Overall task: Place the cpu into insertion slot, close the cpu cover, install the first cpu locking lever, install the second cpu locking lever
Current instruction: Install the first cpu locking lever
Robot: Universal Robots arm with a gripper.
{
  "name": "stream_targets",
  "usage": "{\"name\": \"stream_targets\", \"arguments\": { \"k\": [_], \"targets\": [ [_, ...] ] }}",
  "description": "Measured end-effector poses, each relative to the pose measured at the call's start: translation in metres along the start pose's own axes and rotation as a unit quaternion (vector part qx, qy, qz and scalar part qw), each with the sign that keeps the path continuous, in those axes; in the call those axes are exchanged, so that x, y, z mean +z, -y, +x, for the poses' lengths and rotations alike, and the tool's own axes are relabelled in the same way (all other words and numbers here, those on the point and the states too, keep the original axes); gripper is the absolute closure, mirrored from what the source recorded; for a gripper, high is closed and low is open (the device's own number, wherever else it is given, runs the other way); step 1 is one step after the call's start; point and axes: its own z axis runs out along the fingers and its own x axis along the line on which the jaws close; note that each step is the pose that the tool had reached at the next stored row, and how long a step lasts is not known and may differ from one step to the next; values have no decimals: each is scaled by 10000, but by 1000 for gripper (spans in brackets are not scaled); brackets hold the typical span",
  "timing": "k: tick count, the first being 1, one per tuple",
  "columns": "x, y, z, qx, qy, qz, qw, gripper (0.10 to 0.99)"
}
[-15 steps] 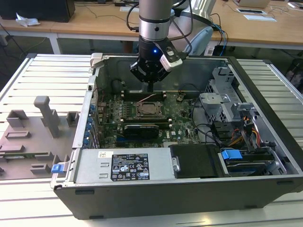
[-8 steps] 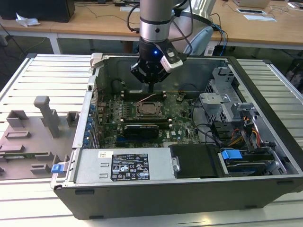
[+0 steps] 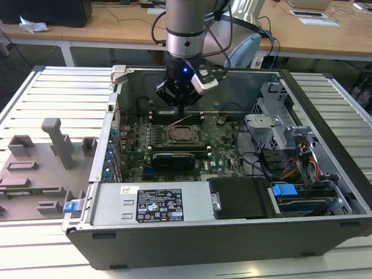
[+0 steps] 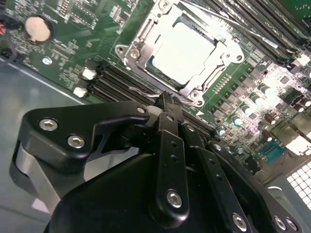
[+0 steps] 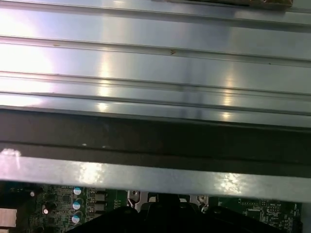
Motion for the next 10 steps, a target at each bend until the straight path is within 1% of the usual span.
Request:
{"name": "stream_targets", "arguments": {
  "k": [6, 10],
  "targets": [
    [79, -2, 9, -1, 1, 0, 10000, 980],
    [145, -3, 10, -1, 0, 0, 10000, 980]
  ]
}}
